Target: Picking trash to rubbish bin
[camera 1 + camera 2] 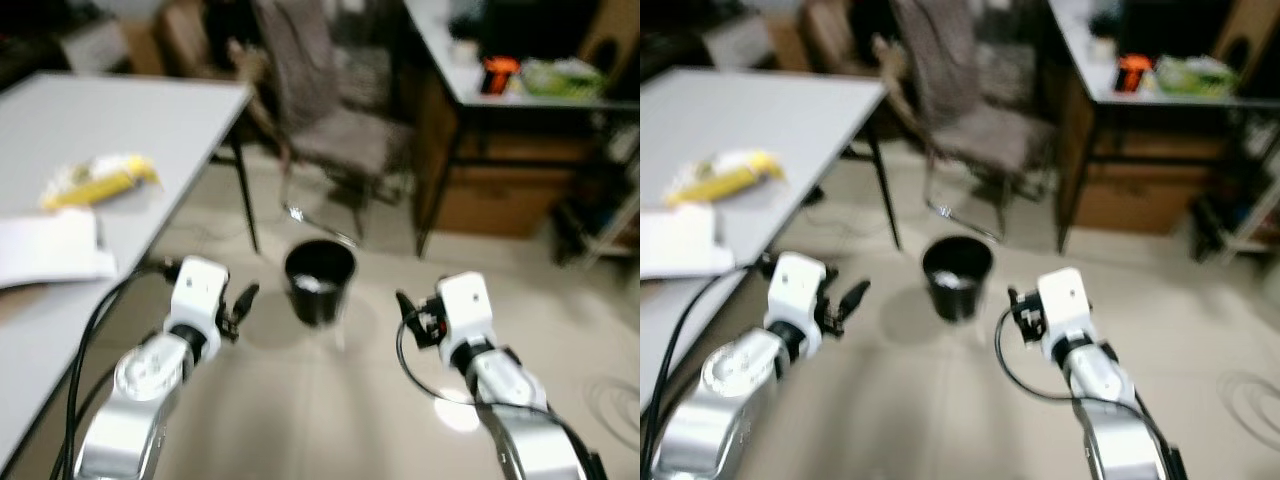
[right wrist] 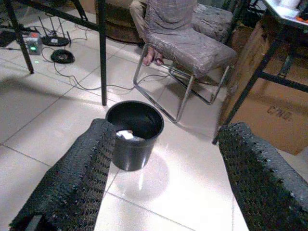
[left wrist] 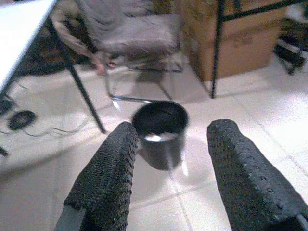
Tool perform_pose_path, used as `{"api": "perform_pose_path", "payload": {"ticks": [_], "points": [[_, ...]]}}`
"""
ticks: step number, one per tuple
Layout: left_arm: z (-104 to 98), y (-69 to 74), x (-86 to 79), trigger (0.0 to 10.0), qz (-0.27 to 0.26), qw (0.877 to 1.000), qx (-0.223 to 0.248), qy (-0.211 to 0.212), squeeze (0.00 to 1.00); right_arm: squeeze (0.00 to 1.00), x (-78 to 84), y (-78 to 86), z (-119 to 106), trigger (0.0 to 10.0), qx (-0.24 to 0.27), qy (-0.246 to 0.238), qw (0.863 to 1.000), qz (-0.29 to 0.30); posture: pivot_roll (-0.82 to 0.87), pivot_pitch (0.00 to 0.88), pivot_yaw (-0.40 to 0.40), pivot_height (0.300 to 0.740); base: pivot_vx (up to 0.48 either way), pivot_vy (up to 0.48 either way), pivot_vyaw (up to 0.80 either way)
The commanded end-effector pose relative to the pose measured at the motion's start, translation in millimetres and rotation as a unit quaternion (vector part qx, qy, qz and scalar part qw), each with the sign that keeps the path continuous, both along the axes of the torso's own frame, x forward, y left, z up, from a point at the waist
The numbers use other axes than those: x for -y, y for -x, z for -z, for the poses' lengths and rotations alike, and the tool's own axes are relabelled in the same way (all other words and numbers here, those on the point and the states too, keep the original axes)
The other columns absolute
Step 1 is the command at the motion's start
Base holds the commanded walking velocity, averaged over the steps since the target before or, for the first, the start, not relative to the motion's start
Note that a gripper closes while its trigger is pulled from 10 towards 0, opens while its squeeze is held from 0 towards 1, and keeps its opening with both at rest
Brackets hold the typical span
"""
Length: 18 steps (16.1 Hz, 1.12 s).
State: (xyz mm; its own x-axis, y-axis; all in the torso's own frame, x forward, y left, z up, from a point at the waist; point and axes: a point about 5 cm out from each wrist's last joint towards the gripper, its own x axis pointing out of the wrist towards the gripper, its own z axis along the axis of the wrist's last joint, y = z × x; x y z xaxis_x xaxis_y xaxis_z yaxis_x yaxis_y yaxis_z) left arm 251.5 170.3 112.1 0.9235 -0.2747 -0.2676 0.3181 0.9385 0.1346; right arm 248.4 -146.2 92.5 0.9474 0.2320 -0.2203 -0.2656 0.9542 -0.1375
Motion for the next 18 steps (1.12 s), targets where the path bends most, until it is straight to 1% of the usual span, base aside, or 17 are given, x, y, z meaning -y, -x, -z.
{"api": "perform_pose_path", "payload": {"ticks": [1, 10, 11, 14, 15, 18], "points": [[-2, -0.7, -2.4, 10.0, -0.007, 1.000, 0.004, -0.002, 0.00, 0.00, -0.8, -2.8, -4, 10.0, 0.013, 0.002, 1.000, -0.001, -0.04, 0.000, 0.008, 0.740, -0.244, 0.000, 0.00], [-2, 1.1, -4.5, 10.0, -0.014, 1.000, 0.003, -0.003, 0.00, 0.00, -3.4, -1.2, -1, 10.0, 0.014, 0.004, 1.000, -0.008, -0.04, 0.000, 0.003, 0.740, -0.246, 0.000, 0.00], [-3, 0.3, -4.5, 10.0, -0.018, 1.000, 0.015, 0.004, 0.00, 0.00, -3.8, -1.5, -1, 10.0, 0.014, 0.004, 1.000, -0.008, -0.04, 0.000, 0.001, 0.740, 0.000, 0.000, 0.00], [-9, -6.5, -7.7, 10.0, -0.047, 0.997, 0.053, -0.010, 0.00, 0.00, -5.9, -7.2, -6, 10.0, 0.024, -0.004, 1.000, -0.005, -0.04, 0.000, 0.000, 0.740, 0.000, 0.000, 0.00], [-13, -9.1, -10.8, 10.0, -0.063, 0.996, 0.063, 0.000, 0.00, 0.00, -6.2, -8.9, -10, 10.0, 0.034, -0.003, 0.999, -0.008, -0.03, 0.000, -0.001, 0.740, 0.000, 0.000, 0.00], [-20, -14.6, -12.4, 10.0, -0.066, 0.995, 0.081, 0.002, 0.00, 0.00, -7.6, -10.9, -13, 10.0, 0.044, 0.002, 0.999, -0.025, -0.03, 0.000, -0.004, 0.740, 0.000, 0.000, 0.00]]}}
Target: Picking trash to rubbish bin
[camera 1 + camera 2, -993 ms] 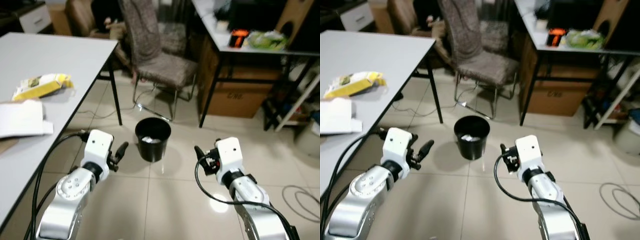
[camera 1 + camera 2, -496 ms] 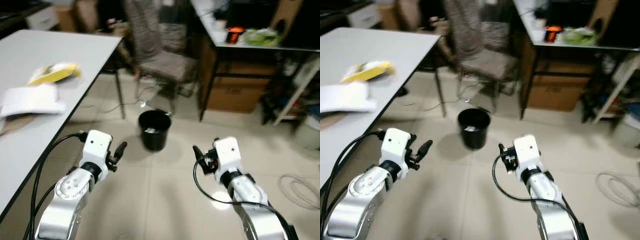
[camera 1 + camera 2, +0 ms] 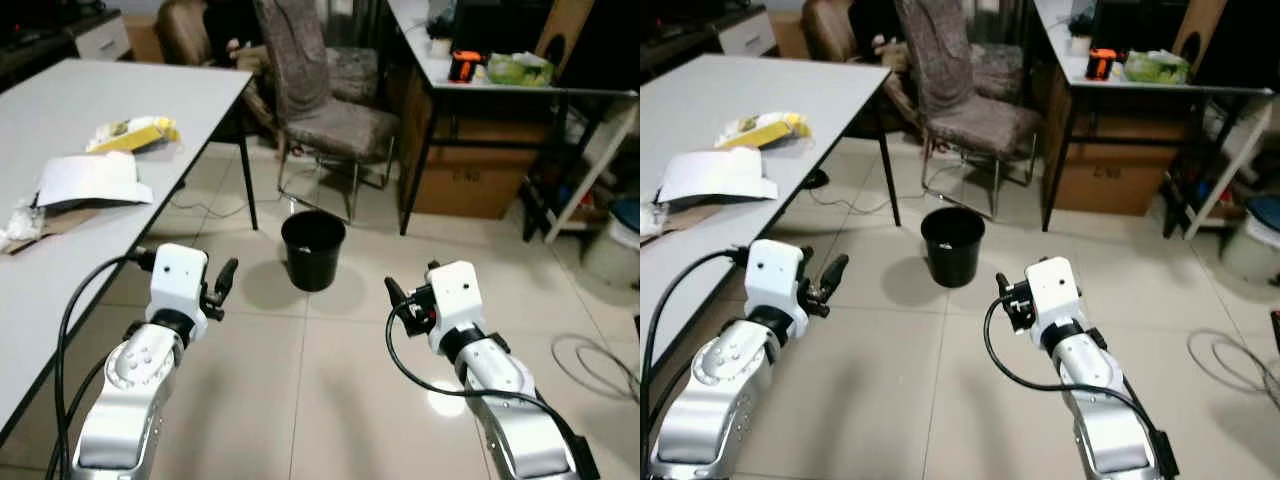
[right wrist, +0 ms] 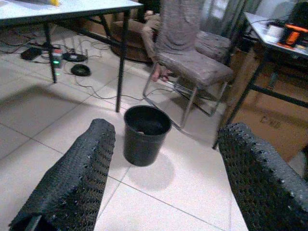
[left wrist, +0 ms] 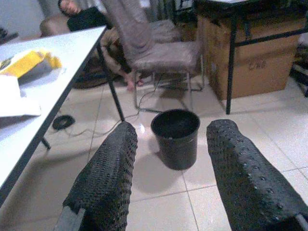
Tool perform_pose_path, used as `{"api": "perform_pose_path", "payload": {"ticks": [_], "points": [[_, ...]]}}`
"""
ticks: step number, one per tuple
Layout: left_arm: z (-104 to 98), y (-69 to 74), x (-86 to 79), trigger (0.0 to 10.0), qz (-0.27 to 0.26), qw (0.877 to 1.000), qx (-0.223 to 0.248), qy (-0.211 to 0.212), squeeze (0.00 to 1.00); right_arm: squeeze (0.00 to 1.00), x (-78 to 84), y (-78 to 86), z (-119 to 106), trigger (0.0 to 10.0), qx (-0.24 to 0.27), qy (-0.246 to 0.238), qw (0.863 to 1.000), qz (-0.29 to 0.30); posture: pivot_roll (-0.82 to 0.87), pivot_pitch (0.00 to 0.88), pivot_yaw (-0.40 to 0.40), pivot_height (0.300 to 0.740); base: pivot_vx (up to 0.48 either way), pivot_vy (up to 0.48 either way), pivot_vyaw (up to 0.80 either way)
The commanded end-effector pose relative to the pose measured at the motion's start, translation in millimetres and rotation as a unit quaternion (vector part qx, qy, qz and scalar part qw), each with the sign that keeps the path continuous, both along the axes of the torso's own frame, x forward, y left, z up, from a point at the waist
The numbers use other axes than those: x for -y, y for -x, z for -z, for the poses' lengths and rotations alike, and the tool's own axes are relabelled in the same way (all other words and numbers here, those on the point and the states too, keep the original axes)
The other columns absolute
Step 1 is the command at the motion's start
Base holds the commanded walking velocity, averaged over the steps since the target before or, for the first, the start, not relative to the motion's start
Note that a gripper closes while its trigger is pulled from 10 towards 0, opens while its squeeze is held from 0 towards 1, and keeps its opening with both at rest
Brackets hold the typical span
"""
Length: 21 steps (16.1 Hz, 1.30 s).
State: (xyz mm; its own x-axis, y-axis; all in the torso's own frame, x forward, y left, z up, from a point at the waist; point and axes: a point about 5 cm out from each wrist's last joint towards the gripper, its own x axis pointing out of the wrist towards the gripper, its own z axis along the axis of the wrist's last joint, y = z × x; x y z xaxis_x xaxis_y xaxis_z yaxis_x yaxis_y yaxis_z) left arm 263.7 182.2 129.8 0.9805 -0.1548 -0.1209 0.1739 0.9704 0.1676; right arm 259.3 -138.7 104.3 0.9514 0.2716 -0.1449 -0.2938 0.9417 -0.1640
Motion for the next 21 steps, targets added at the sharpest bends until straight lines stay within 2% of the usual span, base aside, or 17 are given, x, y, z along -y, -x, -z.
{"api": "perform_pose_path", "payload": {"ticks": [1, 3, 7, 16, 21], "points": [[-3, -2.8, -0.6, 10.0, -0.004, 1.000, 0.006, -0.004, 0.00, 0.00, -0.4, -0.3, -1, 10.0, 0.004, 0.000, 1.000, -0.006, -0.03, 0.000, -0.005, 0.740, 0.000, 0.000, 0.00], [-2, -4.1, -0.7, 10.0, -0.004, 1.000, 0.003, -0.018, 0.00, 0.00, -1.2, -1.8, -2, 10.0, 0.007, 0.001, 1.000, -0.010, -0.03, 0.000, -0.006, 0.740, 0.000, 0.000, 0.48], [-2, -5.0, 0.4, 10.0, 0.001, 1.000, 0.006, -0.015, 0.00, 0.00, -3.0, -4.0, -4, 10.0, 0.010, 0.001, 1.000, -0.019, -0.03, 0.000, -0.009, 0.740, 0.294, 0.000, 0.49], [-7, -6.0, -8.6, 10.0, -0.016, 1.000, 0.012, -0.016, 0.00, 0.00, -10.1, -6.3, -7, 10.0, 0.018, -0.003, 0.999, -0.047, -0.01, 0.000, -0.020, 0.740, 0.336, 0.000, 0.49], [-8, -4.6, -15.2, 10.0, -0.028, 0.999, 0.011, -0.019, 0.00, 0.00, -17.2, -7.0, -9, 10.0, 0.026, -0.009, 0.997, -0.069, 0.00, 0.000, -0.027, 0.740, 0.343, 0.000, 0.80]]}}
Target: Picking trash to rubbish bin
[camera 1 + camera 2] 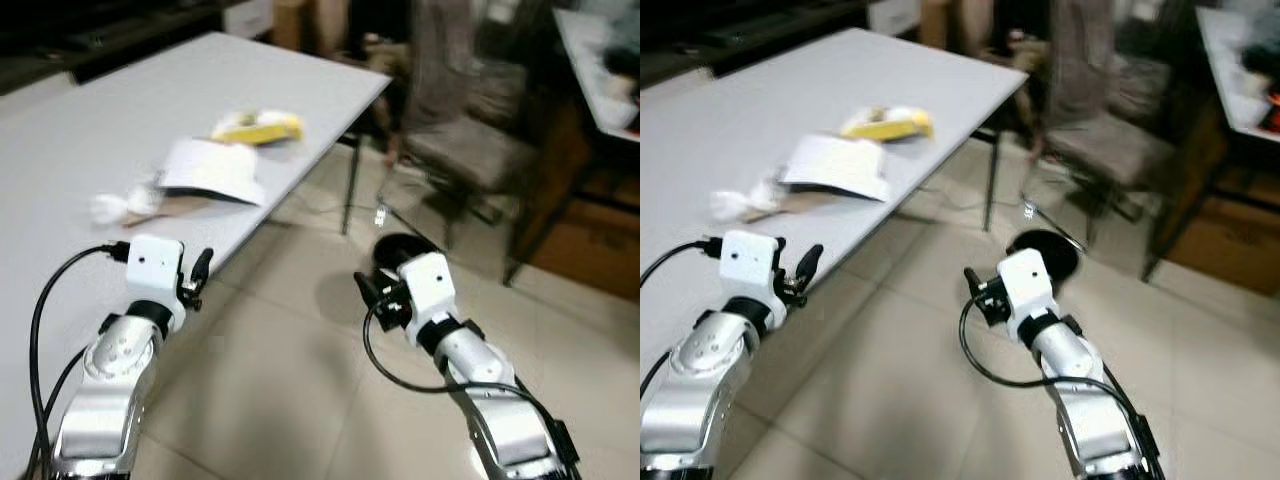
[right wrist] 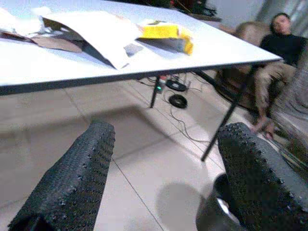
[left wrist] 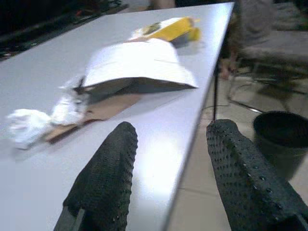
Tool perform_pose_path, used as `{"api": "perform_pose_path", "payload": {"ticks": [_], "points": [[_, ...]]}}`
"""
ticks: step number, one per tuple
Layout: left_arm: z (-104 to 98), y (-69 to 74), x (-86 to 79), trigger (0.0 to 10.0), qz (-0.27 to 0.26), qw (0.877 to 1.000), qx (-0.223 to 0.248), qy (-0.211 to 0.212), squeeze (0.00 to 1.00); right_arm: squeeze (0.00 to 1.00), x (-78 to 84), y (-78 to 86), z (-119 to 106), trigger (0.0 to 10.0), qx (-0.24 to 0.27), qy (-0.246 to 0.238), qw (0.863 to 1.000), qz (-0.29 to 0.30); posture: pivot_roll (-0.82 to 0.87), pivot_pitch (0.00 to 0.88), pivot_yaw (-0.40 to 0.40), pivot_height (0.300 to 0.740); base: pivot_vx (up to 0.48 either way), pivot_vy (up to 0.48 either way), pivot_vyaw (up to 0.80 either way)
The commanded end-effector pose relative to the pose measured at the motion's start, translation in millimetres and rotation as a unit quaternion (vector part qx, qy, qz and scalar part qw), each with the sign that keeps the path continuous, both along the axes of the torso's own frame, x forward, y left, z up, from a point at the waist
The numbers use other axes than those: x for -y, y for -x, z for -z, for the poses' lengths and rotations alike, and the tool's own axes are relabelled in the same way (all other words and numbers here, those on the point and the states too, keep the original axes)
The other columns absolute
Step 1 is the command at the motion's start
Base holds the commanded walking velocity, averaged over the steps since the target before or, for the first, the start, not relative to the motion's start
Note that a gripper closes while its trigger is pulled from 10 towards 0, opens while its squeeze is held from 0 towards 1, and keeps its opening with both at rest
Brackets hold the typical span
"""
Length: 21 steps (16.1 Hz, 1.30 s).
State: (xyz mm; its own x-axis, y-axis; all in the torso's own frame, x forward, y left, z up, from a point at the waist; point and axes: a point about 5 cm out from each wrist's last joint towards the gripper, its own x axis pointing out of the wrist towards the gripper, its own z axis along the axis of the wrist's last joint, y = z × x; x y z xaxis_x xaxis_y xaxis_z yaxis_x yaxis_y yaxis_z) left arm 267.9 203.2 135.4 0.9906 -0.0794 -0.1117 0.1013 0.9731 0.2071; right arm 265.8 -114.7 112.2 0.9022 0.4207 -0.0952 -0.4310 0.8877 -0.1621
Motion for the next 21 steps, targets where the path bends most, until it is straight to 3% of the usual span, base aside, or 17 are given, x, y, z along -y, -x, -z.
{"api": "perform_pose_path", "payload": {"ticks": [1, 5, 10, 17, 21], "points": [[-3, 0.2, 3.9, 10.0, 0.006, 1.000, 0.004, -0.002, 0.00, 0.00, 5.1, -0.7, -2, 10.0, 0.006, 0.000, 1.000, 0.002, 0.01, 0.000, -0.028, 0.740, 0.345, 0.000, 0.80], [-4, -2.6, 1.8, 10.0, 0.005, 1.000, 0.004, -0.003, 0.00, 0.00, 1.3, -2.1, -8, 10.0, 0.020, -0.005, 1.000, -0.005, -0.01, 0.000, -0.017, 0.740, 0.343, 0.000, 0.80], [-4, -12.3, 11.6, 10.0, 0.032, 0.999, 0.004, -0.001, 0.00, 0.00, 18.5, -4.1, -23, 10.0, 0.061, -0.033, 0.996, 0.050, -0.03, 0.000, 0.008, 0.740, 0.346, 0.000, 0.09], [-4, -18.5, 12.4, 10.0, 0.035, 0.999, 0.005, -0.004, 0.00, 0.00, 23.5, 1.4, -18, 10.0, 0.044, -0.032, 0.997, 0.057, -0.03, 0.000, 0.012, 0.740, 0.343, 0.000, 0.00], [-2, -18.3, 14.2, 10.0, 0.033, 0.999, 0.003, 0.001, 0.00, 0.00, 16.9, 5.5, -12, 10.0, 0.021, -0.016, 0.999, 0.021, -0.03, 0.000, -0.013, 0.740, 0.343, 0.000, 0.00]]}}
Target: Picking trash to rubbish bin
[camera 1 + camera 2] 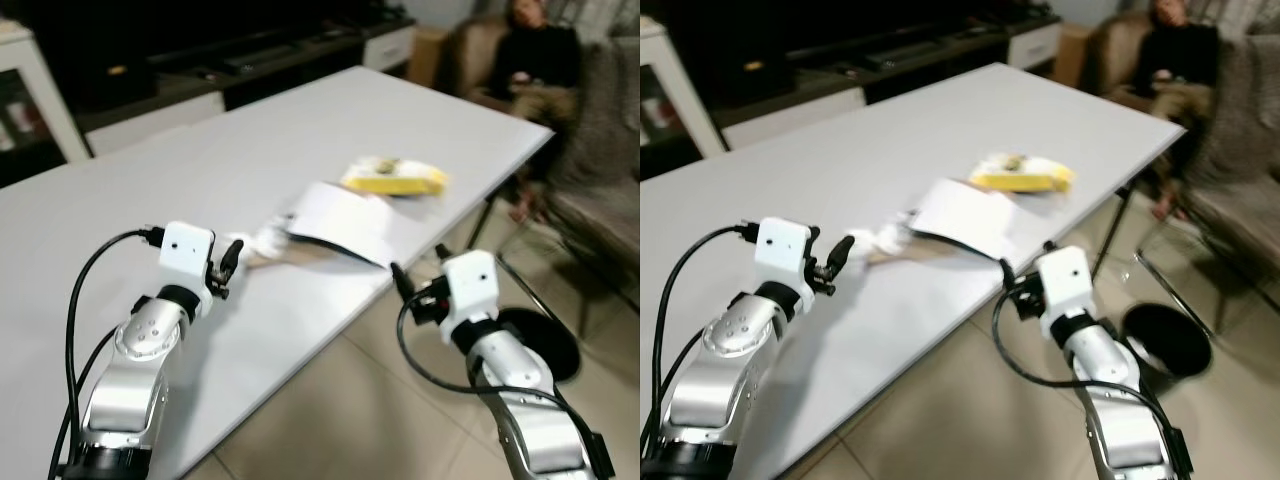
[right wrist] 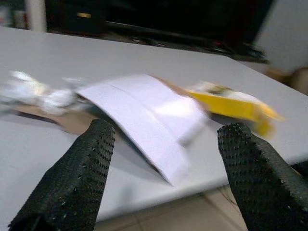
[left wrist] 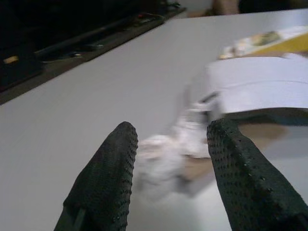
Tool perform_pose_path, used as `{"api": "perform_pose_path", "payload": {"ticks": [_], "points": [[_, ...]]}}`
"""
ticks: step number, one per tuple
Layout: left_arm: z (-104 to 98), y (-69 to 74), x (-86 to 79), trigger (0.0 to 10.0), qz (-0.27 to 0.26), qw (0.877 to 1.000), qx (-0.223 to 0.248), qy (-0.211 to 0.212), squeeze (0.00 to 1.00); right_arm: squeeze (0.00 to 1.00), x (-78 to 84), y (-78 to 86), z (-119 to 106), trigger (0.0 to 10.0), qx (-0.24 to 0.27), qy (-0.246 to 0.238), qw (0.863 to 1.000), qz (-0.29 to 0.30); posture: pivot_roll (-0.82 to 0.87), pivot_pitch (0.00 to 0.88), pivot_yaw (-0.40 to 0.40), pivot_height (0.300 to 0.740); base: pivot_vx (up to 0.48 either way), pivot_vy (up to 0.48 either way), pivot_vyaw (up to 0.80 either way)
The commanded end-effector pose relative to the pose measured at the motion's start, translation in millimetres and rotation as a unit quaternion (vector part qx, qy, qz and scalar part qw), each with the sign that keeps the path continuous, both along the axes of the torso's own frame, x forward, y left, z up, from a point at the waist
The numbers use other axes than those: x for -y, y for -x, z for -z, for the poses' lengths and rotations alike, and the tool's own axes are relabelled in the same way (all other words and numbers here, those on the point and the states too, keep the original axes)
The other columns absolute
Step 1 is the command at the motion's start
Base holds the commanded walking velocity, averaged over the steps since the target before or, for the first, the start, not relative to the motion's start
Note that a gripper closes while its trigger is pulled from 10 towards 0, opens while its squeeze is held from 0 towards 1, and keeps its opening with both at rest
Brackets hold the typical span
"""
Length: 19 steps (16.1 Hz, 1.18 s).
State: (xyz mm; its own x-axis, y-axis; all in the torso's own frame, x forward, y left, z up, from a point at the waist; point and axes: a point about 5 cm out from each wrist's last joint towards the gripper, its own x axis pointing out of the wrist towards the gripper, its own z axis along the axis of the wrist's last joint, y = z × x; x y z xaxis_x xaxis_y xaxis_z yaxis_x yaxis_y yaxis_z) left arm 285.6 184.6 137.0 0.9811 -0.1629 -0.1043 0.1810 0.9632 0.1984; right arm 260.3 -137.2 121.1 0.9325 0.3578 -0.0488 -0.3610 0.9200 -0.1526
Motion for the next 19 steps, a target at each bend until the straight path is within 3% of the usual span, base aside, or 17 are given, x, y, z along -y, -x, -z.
{"api": "perform_pose_path", "payload": {"ticks": [1, 6, 9, 11, 12, 19], "points": [[1, 1.2, -5.0, 10.0, -0.015, 1.000, -0.001, -0.001, 0.00, 0.00, -8.9, 2.3, -2, 10.0, -0.006, 0.001, 0.999, -0.033, -0.02, 0.000, -0.030, 0.740, 0.341, 0.000, 0.00], [4, 8.9, -10.1, 10.0, -0.023, 1.000, -0.009, -0.002, 0.00, 0.00, -12.4, 5.2, 0, 10.0, -0.013, 0.003, 0.999, -0.051, -0.02, 0.000, -0.033, 0.740, 0.338, 0.000, 0.00], [4, 5.6, -9.9, 10.0, -0.023, 1.000, -0.012, -0.002, 0.00, 0.00, -12.5, 8.4, 0, 10.0, -0.016, -0.001, 0.999, -0.048, -0.03, 0.000, -0.023, 0.740, 0.318, 0.000, 0.00], [8, 1.1, -5.6, 10.0, -0.007, 0.999, -0.025, 0.027, 0.00, 0.00, -11.3, 10.9, 0, 10.0, -0.018, -0.002, 0.999, -0.046, -0.04, 0.000, -0.019, 0.740, 0.000, 0.000, 0.00], [4, -3.1, -2.4, 10.0, 0.007, 0.998, -0.012, 0.063, 1.00, 0.00, -9.7, 12.0, -1, 10.0, -0.018, -0.006, 0.999, -0.041, -0.05, 0.003, -0.009, 0.740, 0.000, 0.000, 0.00], [14, -38.1, -0.9, 10.0, 0.044, 0.996, -0.048, 0.066, 1.00, 0.00, -6.5, 15.7, -2, 10.0, -0.018, 0.002, 0.999, -0.032, -0.06, 0.005, 0.011, 0.740, 0.000, 0.000, 0.00]]}}
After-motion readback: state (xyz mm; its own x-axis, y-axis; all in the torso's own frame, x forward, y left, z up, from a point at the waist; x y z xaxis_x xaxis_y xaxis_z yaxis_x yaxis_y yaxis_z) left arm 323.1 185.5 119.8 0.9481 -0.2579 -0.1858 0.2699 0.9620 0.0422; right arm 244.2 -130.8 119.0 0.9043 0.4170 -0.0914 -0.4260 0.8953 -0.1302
